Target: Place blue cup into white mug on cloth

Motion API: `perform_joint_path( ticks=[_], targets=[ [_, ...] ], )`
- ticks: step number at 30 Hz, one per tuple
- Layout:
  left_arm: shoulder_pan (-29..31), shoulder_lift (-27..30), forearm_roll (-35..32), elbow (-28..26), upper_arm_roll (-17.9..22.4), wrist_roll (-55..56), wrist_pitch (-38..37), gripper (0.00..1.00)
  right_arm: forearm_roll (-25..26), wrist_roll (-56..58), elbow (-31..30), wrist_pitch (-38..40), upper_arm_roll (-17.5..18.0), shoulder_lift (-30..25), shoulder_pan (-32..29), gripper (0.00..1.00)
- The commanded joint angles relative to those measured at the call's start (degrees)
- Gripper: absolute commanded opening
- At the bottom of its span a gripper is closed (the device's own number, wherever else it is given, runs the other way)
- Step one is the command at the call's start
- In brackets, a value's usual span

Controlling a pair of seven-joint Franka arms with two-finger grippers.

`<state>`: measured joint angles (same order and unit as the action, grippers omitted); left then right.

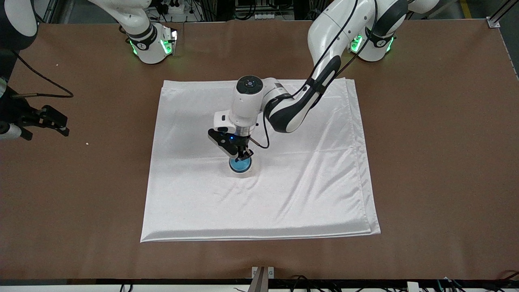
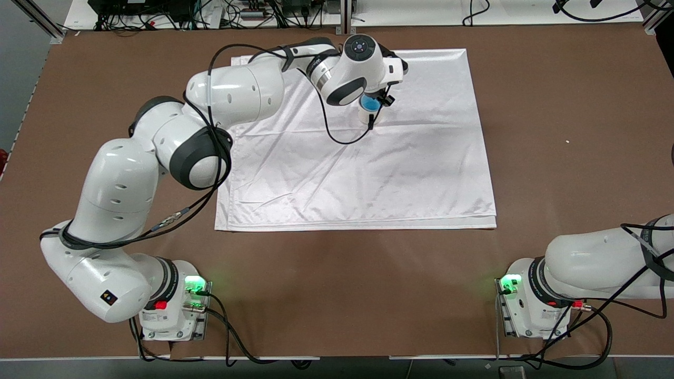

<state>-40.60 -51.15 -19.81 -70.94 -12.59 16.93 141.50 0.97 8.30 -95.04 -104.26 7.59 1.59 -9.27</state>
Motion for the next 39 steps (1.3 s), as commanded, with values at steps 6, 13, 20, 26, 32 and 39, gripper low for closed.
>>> perform_joint_path(
  ticks=[6,13,20,26,32,39],
  targets=[
    [0.3,2.0,-0.4,0.4,0.1,1.8,-0.7,1.00,-0.6,-0.7,-1.4,2.7,0.1,-4.0,-0.4,1.00],
    [0.6,6.3,-0.5,-0.2,0.1,1.9,-7.8,1.00,-0.1,-0.9,-0.8,3.5,0.1,-4.1,-0.4,1.00],
    [2.4,14.1,-0.4,-3.8,0.1,1.3,-17.2,1.00,0.0,-1.6,2.3,6.3,0.1,-4.0,-0.3,1.00],
    [6.0,24.1,1.5,-13.1,-0.5,1.5,-18.0,1.00,0.1,-1.6,4.7,9.1,-0.5,-4.0,0.5,1.00],
    [9.0,33.2,5.0,-21.1,-0.5,1.6,-19.2,1.00,0.1,-1.6,4.7,9.2,-6.6,-3.7,6.5,1.00],
    [13.6,41.7,12.2,-26.0,-0.5,1.6,-23.7,1.00,-0.4,-1.5,4.8,9.2,-6.4,-3.6,5.1,1.00]
  ],
)
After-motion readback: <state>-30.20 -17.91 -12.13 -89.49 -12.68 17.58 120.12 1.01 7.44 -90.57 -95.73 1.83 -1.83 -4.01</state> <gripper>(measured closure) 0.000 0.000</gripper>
